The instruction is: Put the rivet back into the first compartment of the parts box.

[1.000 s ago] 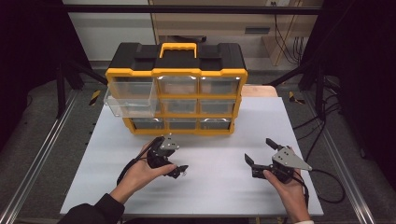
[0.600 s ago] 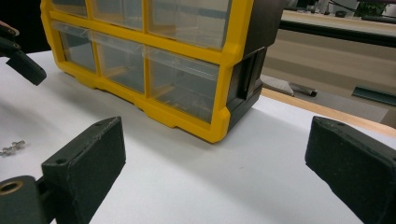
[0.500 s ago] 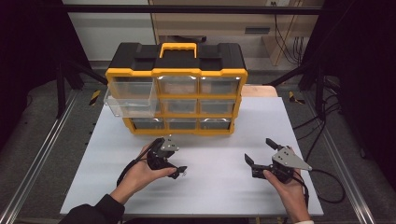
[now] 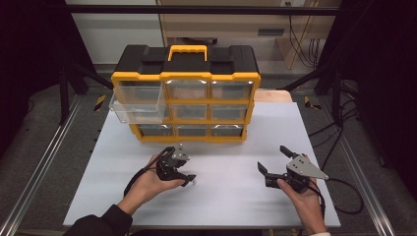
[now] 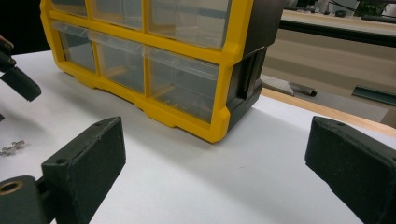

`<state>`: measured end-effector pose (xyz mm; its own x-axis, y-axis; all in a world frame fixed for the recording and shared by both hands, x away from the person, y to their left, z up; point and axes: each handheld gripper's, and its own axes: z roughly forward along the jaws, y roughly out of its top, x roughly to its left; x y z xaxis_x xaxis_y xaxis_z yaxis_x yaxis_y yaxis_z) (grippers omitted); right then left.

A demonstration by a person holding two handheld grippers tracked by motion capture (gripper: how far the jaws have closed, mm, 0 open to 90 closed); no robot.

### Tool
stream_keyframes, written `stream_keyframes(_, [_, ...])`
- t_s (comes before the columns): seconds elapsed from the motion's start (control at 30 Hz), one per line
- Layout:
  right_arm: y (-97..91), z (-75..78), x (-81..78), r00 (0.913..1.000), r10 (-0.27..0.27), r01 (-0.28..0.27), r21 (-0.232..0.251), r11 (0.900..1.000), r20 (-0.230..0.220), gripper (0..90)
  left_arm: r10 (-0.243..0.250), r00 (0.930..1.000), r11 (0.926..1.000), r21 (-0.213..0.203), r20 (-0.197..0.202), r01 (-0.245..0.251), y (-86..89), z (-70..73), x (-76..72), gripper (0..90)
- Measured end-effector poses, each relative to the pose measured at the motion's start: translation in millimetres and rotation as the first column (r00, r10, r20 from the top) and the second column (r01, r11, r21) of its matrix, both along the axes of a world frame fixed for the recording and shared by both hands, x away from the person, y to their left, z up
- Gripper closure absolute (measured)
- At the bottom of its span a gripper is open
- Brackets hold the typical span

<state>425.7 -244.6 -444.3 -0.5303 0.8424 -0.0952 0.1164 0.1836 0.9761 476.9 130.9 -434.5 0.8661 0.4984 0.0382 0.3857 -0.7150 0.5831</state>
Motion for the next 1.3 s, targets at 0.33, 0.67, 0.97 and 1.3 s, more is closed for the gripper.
stream_keyframes(0.33, [0.1, -0.4, 0.3, 1.0000, 0.001, -0.001, 0.002, 1.0000, -0.003, 5.1, -0.005, 0.9981, 1.0000, -0.001, -0.061, 0.005, -11.9, -6.8, -0.7, 55.4])
stream_keyframes(0.67, [0.4, -1.1, 0.9, 1.0000, 0.002, -0.002, 0.001, 1.0000, -0.001, 5.1, 0.004, 0.9955, 0.9998, 0.018, -0.094, -0.002, -14.8, -10.8, 1.5, 64.1])
stream_keyframes(0.97, [0.2, -1.2, 0.9, 1.0000, 0.002, -0.002, 0.001, 1.0000, -0.003, 5.2, 0.003, 0.9943, 0.9991, 0.042, -0.107, 0.001, -18.6, -12.6, 2.6, 67.8])
stream_keyframes(1.3, [0.2, -1.1, 0.9, 1.0000, 0.001, -0.001, 0.002, 1.0000, -0.002, 5.1, 0.005, 0.9941, 0.9987, 0.051, -0.109, 0.001, -18.9, -15.6, 4.6, 70.3])
